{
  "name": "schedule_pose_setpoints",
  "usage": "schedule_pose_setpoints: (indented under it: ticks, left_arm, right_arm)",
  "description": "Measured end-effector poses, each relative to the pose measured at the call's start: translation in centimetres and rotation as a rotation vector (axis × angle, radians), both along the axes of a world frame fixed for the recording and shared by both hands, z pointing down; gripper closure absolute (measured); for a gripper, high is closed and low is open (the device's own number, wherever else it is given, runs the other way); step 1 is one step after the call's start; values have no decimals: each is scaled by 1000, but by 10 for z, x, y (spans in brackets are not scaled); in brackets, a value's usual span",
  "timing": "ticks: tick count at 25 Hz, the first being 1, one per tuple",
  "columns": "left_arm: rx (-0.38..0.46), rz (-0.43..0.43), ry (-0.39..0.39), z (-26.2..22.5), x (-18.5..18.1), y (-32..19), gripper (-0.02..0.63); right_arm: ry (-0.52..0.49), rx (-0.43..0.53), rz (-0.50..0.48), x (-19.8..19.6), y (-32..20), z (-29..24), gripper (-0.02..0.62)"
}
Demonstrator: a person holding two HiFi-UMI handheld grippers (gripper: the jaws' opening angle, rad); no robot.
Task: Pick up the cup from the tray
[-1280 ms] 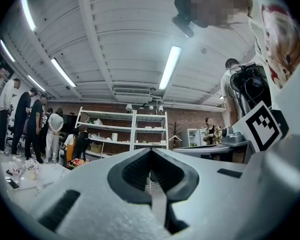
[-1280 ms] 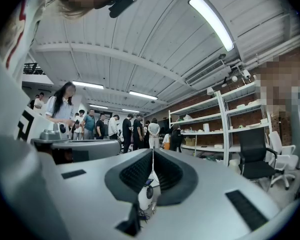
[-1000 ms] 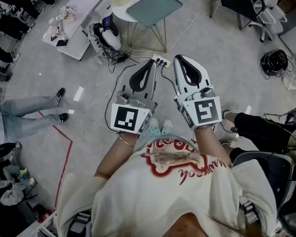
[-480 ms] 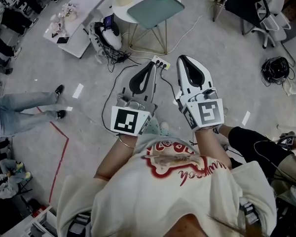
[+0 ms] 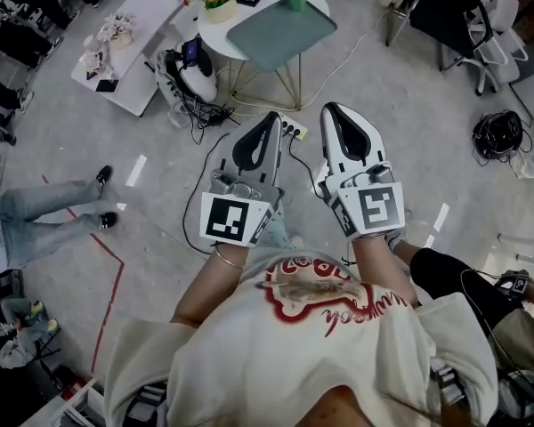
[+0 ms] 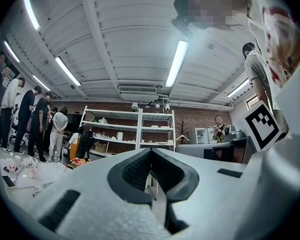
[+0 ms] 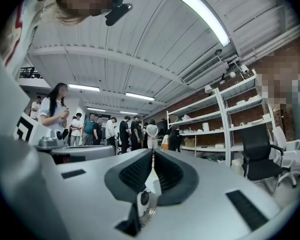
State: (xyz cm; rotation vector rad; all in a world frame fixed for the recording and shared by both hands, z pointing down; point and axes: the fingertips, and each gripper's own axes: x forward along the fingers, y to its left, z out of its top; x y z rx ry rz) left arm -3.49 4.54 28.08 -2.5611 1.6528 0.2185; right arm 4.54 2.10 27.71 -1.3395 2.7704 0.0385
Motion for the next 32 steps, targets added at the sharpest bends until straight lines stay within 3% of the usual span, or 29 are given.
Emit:
schedule_pose_setpoints:
  ticks: [17, 32]
  left_arm:
    - [25, 93, -33, -22, -56, -200, 594]
    - [-31, 75, 1, 1, -52, -270, 593]
  right_arm:
    - [-23, 50, 74, -65, -192, -28, 566]
    - [-4, -28, 68, -59, -266, 2, 566]
